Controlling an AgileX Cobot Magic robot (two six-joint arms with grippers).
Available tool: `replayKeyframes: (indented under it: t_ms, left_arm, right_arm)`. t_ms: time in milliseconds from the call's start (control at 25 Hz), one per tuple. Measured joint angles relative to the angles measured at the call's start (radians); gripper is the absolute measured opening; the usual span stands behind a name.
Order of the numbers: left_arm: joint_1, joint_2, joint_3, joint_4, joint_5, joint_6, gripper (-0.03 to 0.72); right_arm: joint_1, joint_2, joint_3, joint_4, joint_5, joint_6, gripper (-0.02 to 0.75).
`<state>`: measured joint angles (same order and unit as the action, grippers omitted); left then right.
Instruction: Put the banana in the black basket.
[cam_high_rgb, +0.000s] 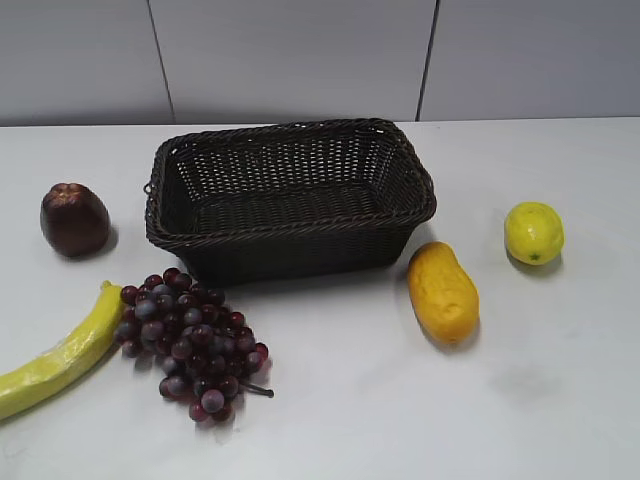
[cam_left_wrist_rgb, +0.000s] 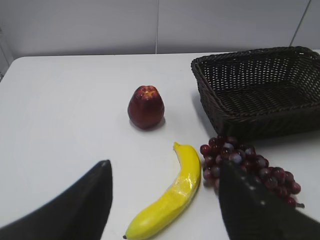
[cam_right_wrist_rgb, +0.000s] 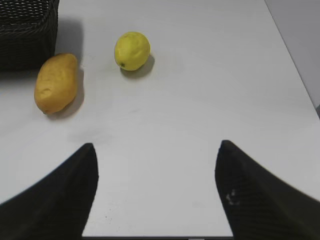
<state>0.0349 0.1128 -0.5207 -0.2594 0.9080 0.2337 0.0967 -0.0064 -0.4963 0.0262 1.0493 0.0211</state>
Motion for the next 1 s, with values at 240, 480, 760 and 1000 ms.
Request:
replayKeyframes:
  t_ms: [240,480,760,1000]
  left_arm:
    - [0.0,0.205,-0.001,-0.018,-0.092,0.0,0.667]
    - [-0.009,0.473,-0.001,-0.052,-0.1,0.009,0.662]
    - [-0.009,0.72,-0.04,-0.058,-0.081,0.067,0.649]
    - [-0.02,0.88,-0.128,-0.06,-0.039,0.12,0.636]
  right_arm:
    - [0.0,0.0,0.0,0.0,0.0,0.0,0.582]
    - [0.0,0.0,0.0,0.0,0.0,0.0,0.582]
    - [0.0,0.0,0.0,0.0,0.0,0.0,0.582]
    - [0.0,0.0,0.0,0.0,0.0,0.0,0.582]
